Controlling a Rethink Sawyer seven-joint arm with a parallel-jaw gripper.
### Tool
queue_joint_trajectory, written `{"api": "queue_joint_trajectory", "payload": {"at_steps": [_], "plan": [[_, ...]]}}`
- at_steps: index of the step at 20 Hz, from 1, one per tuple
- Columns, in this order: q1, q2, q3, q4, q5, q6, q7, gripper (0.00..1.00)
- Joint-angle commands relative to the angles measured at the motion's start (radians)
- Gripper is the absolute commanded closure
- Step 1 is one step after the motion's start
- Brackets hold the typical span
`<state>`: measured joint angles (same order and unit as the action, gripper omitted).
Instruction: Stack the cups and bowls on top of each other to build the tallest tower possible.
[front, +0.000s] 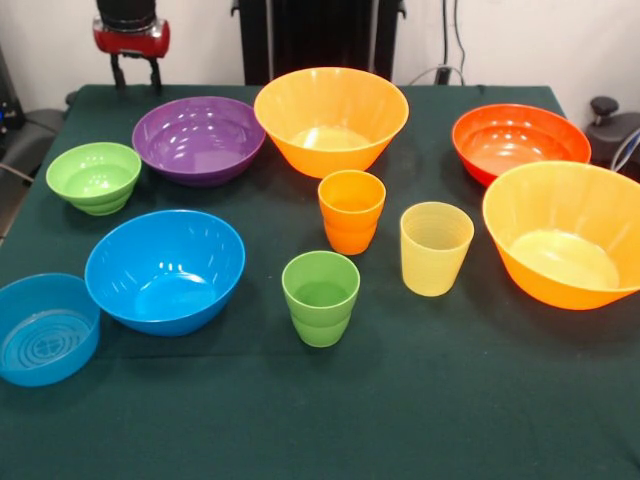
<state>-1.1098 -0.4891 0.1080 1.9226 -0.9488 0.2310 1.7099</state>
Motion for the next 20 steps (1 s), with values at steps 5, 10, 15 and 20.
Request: {"api": "queue_joint_trajectory", "payload": {"at_steps": [5, 10, 15, 20], "plan": [[0.049, -0.178, 0.234, -0.017, 0.114, 0.227, -0.161, 0.0], [0.083, -0.246, 0.264, -0.006, 0.153, 0.289, -0.161, 0.0], [0.133, -0.217, 0.305, -0.04, 0.16, 0.283, -0.126, 0.0], [0.184, -0.173, 0.316, -0.109, 0.175, 0.285, -0.084, 0.0]]}}
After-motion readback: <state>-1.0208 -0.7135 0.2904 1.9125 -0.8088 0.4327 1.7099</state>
